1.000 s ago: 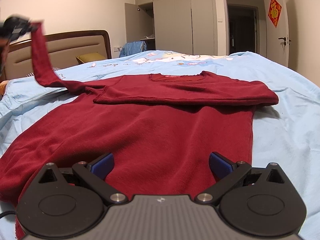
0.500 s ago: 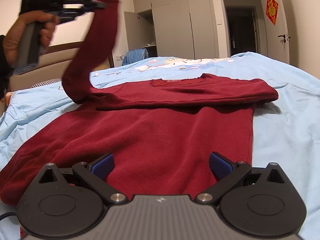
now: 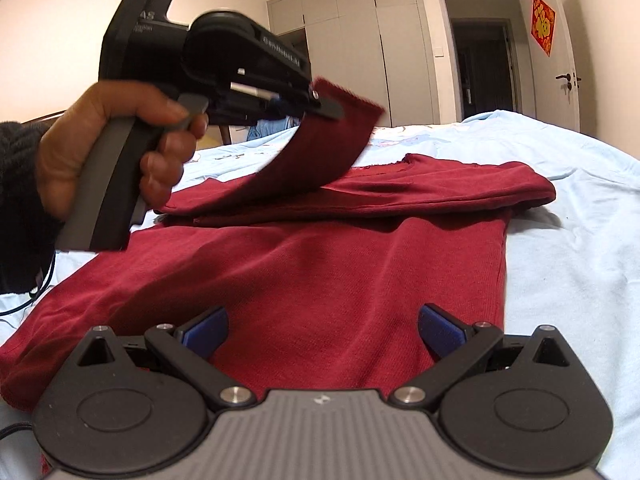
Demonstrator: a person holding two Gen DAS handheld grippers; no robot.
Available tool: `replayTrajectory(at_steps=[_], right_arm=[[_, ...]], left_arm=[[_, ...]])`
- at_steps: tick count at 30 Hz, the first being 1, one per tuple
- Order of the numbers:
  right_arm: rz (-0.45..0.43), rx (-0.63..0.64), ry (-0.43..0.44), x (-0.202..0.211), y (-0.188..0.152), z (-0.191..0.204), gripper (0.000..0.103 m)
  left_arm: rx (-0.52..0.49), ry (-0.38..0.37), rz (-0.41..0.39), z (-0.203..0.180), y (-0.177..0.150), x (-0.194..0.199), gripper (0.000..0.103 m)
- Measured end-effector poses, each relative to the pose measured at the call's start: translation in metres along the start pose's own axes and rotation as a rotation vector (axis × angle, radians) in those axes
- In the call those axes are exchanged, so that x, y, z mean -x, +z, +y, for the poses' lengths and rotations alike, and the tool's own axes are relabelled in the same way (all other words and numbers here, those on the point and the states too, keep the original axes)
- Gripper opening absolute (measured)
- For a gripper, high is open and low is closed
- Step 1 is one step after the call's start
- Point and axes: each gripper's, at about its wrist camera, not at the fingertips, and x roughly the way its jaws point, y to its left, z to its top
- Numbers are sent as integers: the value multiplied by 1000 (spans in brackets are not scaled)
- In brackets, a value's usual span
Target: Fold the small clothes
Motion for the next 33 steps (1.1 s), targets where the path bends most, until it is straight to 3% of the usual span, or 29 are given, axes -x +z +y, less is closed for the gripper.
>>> replayTrajectory(at_steps=[1, 3, 9, 15, 24, 28, 33], right_arm=[[-1, 1, 0, 0, 0, 0, 103], [-2, 2, -1, 1, 0, 1, 103], [-2, 4, -2, 3, -1, 1, 103], [-2, 6, -4, 4, -1, 2, 103], [0, 8, -9, 4, -1, 3, 103], [4, 11, -16, 4, 0, 5, 103], [0, -39, -46, 7, 9, 1, 103]], left_arm=[[5, -6, 13, 4, -2, -1, 20], [21, -14, 31, 8, -4, -1, 38], [24, 11, 21, 10, -2, 21, 78], [18, 115, -3, 40, -7, 59, 89], [-64, 432, -18, 103, -25, 135, 102], [-104, 543, 28, 123, -37, 146, 102], [-136, 618, 67, 136, -51, 137, 101]])
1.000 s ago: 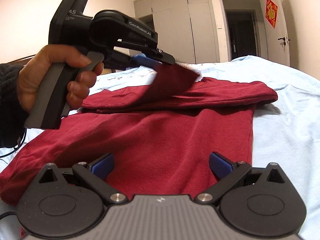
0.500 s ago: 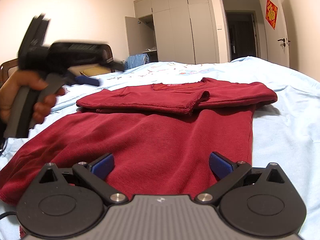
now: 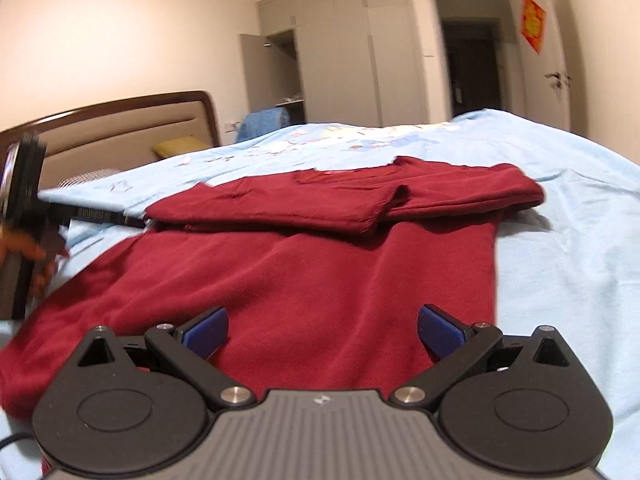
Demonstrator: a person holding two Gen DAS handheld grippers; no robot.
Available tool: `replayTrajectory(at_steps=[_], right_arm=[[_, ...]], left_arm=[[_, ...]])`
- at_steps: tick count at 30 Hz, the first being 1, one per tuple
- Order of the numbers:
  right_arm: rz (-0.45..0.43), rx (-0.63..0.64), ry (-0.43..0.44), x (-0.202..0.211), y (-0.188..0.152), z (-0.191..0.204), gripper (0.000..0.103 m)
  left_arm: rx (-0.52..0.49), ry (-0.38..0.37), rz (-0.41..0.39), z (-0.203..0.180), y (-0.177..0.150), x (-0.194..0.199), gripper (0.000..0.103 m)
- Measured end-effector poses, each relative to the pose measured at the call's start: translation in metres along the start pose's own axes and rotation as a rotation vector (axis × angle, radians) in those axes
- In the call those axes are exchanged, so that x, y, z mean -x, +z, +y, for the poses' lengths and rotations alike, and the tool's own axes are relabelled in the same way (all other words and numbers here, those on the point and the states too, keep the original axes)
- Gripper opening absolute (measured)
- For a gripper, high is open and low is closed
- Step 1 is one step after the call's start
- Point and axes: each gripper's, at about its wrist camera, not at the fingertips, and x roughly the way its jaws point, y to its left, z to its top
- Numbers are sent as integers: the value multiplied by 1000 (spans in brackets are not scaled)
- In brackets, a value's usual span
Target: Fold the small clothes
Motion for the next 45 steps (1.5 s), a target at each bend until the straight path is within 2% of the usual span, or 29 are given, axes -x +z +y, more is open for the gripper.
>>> replayTrajectory(at_steps=[4, 7, 14, 17, 20, 25, 28, 31, 35, 40, 45], right_arm=[[6, -88, -52, -5, 20, -10, 103], [-23, -103, -91, -16, 39, -15, 103], [-23, -115, -203, -74, 79, -23, 103], [1, -174, -222, -92, 76, -33, 103], [6, -173, -228, -97, 62, -36, 103], [4, -178, -223, -99, 59, -36, 103], [9, -179, -222, -103, 59, -34, 103], [9, -182, -220, -102, 59, -34, 103], [11, -181, -221, -102, 59, -34, 103], [11, -179, -221, -103, 58, -33, 103], [14, -172, -226, -104, 58, -32, 103]], left_arm=[[15, 11, 14, 2, -3, -11, 101], [29, 3, 15, 3, 1, -20, 101], [69, 32, 27, 12, 12, -42, 100], [94, 27, 11, 17, 15, -45, 99], [94, 19, -26, 17, 18, -45, 94], [107, 51, -71, 18, 28, -48, 93], [161, 77, -64, 26, 28, -51, 90], [210, 69, -61, 34, 24, -51, 90], [191, 51, -82, 31, 24, -46, 90], [213, 142, -41, 33, 23, -52, 89], [254, 166, -12, 37, 19, -54, 89]])
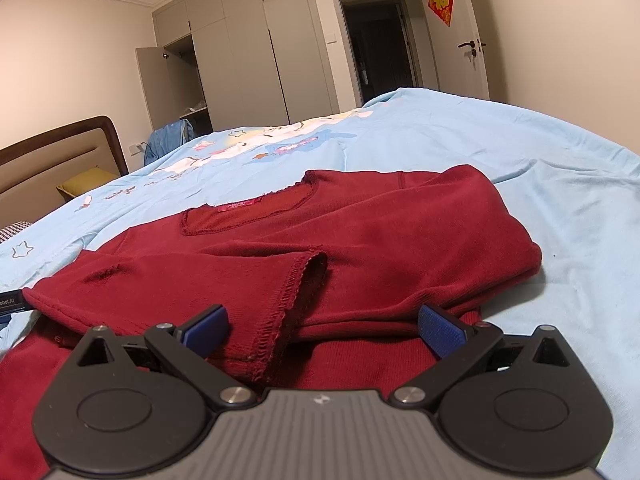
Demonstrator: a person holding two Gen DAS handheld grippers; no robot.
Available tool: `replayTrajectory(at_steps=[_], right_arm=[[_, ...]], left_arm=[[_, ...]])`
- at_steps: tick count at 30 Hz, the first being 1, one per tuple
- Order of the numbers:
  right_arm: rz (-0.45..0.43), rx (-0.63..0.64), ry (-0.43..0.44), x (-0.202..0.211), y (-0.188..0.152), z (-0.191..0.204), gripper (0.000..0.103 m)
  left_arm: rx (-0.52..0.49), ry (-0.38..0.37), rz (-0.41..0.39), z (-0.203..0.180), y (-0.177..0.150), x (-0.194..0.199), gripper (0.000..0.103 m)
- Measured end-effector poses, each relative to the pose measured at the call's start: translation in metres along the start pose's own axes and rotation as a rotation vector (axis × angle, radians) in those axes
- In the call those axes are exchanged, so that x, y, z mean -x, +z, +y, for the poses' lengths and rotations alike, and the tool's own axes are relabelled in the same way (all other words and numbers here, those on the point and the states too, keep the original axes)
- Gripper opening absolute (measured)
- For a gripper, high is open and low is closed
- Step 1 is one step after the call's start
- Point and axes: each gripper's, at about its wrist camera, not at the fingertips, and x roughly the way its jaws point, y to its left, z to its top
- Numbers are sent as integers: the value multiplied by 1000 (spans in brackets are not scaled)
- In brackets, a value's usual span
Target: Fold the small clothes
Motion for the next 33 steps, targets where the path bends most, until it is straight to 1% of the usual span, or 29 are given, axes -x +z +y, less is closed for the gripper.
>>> replayTrajectory(at_steps=[5, 7, 8, 10, 12, 15, 19, 22, 26, 29, 33], right_arm=[[5, 23, -19, -1, 0, 4, 103], [4, 24, -20, 0, -1, 4, 103], [4, 22, -17, -1, 0, 3, 103], [3, 15, -10, 0, 0, 2, 103], [-1, 4, -1, 0, 0, -1, 103], [-3, -13, 12, 2, 0, -5, 103], [6, -62, 45, 9, 1, -13, 103], [26, -70, 50, 24, 1, -18, 103], [48, 0, 45, 55, -7, -17, 103], [57, 78, 23, 84, -19, -17, 103], [85, 124, 14, 125, -43, -24, 103]], left_arm=[[1, -2, 22, -1, 1, -3, 92], [6, -26, 34, 1, 2, -3, 95], [2, -39, 52, 2, 4, -2, 96], [-28, -45, 74, 1, 6, 4, 98], [-71, -34, 85, -1, 6, 14, 102], [-113, -40, 102, -1, 0, 36, 102], [-148, -99, 110, 6, -17, 76, 102], [-172, -169, 109, 10, -31, 110, 102], [-191, -258, 114, 12, -50, 145, 102], [-170, -319, 133, 15, -63, 162, 102], [-159, -346, 170, 19, -80, 176, 102]])
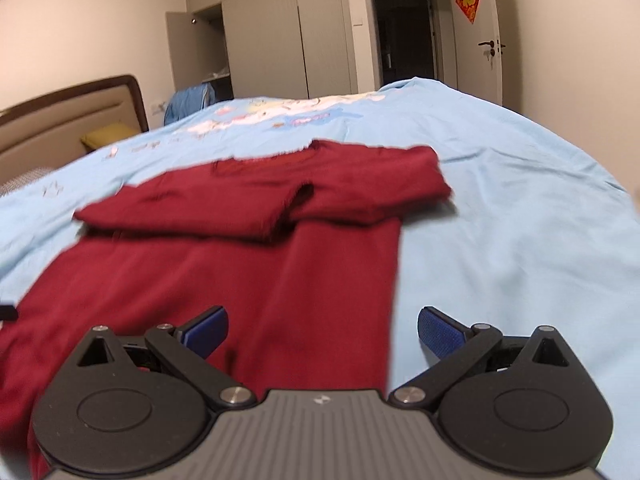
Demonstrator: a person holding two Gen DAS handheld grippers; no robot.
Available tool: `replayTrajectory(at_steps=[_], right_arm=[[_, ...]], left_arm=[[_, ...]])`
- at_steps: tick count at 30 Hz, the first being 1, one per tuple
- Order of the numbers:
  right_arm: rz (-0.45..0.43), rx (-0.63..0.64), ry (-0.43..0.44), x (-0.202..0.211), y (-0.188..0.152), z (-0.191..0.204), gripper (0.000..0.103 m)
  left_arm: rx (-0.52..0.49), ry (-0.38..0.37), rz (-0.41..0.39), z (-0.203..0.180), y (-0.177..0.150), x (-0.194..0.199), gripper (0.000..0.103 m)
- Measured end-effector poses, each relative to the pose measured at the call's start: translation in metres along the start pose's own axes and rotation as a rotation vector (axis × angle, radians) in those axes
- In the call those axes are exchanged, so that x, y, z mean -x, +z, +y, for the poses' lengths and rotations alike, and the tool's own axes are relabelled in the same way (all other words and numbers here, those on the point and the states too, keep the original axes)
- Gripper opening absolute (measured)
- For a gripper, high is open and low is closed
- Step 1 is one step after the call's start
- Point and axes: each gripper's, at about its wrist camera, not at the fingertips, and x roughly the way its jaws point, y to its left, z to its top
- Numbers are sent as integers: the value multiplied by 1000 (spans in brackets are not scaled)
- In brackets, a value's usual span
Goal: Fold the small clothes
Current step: 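Fold the side edge inward over the body with the left gripper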
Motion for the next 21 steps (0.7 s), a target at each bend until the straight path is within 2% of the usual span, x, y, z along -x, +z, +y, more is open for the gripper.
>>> replayTrajectory(at_steps=[8, 10, 12, 13, 15, 16, 18, 21], right_arm=[[6, 87, -35, 73, -61, 4, 103], [-7, 126, -37, 85, -70, 12, 98], [-12, 177, -31, 95, -77, 21, 79], [-13, 191, -31, 98, -79, 24, 74], [-10, 196, -10, 103, -82, 26, 53], [-9, 188, -2, 105, -82, 26, 48], [-13, 177, 4, 108, -80, 25, 26], [-31, 190, -15, 115, -77, 24, 9]], left_arm=[[13, -26, 41, 1, -27, 17, 102], [20, -33, 46, 1, -31, 22, 102], [31, -49, 51, 1, -34, 27, 99], [33, -53, 52, 0, -36, 29, 99], [32, -58, 51, -1, -38, 33, 99], [31, -58, 52, -1, -40, 34, 99], [31, -55, 54, -2, -41, 36, 99], [32, -41, 59, -2, -43, 38, 99]])
